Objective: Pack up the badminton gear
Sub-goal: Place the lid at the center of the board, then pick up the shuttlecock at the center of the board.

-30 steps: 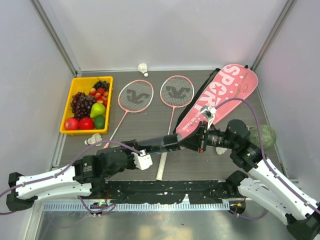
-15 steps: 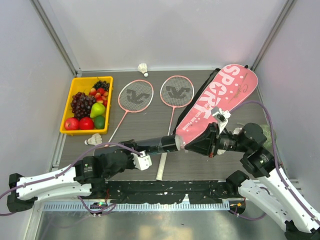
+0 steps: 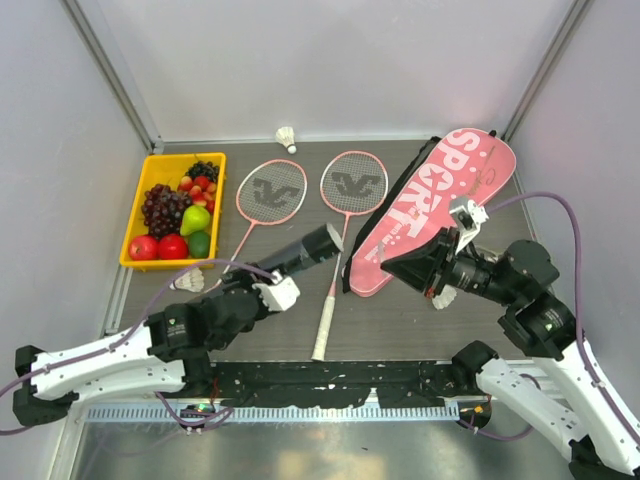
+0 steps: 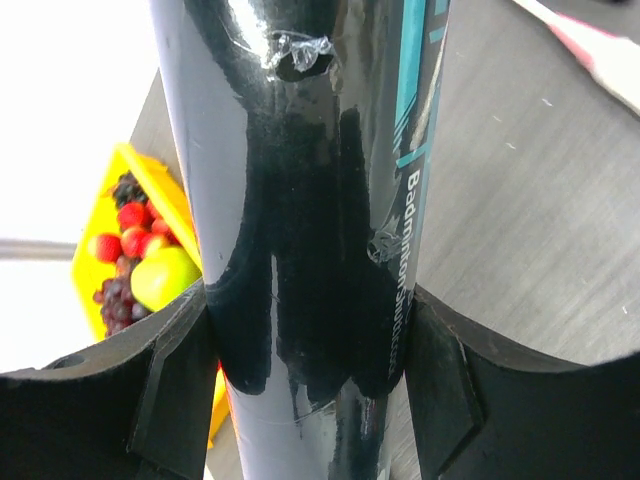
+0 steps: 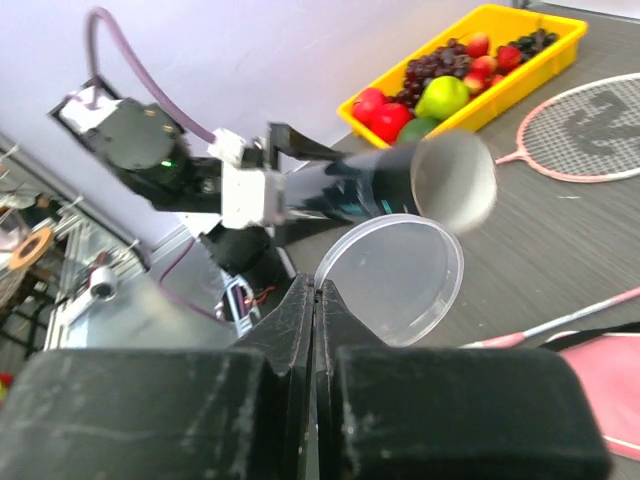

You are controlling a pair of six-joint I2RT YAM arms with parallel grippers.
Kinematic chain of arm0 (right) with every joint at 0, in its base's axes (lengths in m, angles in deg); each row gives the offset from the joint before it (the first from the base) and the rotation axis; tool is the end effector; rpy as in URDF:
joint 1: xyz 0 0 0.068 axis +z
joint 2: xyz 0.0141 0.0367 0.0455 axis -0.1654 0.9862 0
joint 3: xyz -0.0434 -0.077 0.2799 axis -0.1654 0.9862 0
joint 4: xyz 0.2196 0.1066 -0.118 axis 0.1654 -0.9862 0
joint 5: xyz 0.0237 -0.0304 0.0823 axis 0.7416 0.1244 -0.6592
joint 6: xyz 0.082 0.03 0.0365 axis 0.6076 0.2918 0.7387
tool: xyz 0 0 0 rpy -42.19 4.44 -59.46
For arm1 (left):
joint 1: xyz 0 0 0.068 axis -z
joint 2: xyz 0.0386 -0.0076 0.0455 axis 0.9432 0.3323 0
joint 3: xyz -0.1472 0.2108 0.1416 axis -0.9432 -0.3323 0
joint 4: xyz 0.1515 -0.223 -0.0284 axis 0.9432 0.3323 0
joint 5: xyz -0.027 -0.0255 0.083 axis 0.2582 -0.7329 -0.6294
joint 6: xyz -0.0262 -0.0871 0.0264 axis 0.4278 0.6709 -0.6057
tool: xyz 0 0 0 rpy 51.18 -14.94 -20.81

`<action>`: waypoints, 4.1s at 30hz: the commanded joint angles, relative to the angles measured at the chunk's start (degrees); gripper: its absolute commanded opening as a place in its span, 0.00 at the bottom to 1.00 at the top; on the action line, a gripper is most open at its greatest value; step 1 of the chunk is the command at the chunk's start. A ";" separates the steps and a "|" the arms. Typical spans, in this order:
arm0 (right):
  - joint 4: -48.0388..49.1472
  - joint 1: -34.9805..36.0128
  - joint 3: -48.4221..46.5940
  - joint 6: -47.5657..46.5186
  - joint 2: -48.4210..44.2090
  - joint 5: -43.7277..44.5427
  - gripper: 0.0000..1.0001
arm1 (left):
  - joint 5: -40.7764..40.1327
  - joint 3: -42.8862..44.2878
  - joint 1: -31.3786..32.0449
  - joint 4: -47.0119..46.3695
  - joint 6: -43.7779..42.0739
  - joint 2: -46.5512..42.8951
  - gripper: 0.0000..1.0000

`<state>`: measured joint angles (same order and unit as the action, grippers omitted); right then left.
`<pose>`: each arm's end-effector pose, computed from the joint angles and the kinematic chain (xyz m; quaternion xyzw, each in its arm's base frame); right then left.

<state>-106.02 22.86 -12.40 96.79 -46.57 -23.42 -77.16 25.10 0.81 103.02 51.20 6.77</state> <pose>0.0967 0.1183 0.4098 -0.2509 0.6516 0.5110 0.5013 0.1028 -0.1390 0.2601 0.4876 0.6926 0.0678 0.5272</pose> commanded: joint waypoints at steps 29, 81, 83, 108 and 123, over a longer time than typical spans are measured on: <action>12.20 18.59 -12.75 3.99 60.77 36.41 0.05 | -9.01 0.11 -3.10 -5.86 3.11 -24.82 0.00; -31.66 5.69 21.07 37.92 -2.41 77.55 0.51 | -1.88 0.81 -3.10 -2.87 4.52 -20.08 0.00; -31.65 3.49 21.43 37.48 -1.71 76.50 0.51 | -1.71 0.73 -3.10 -2.87 4.43 -19.81 0.00; -17.59 -2.41 34.70 36.16 -8.82 67.09 0.54 | -0.13 0.64 -3.10 -2.34 4.87 -18.14 0.00; -14.44 -3.55 37.07 35.98 -11.02 70.34 0.50 | 0.31 0.81 -3.02 -1.99 4.96 -17.44 0.00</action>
<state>-124.86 19.84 23.58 132.90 -55.86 44.36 -77.09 24.11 -2.30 103.48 55.79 -11.20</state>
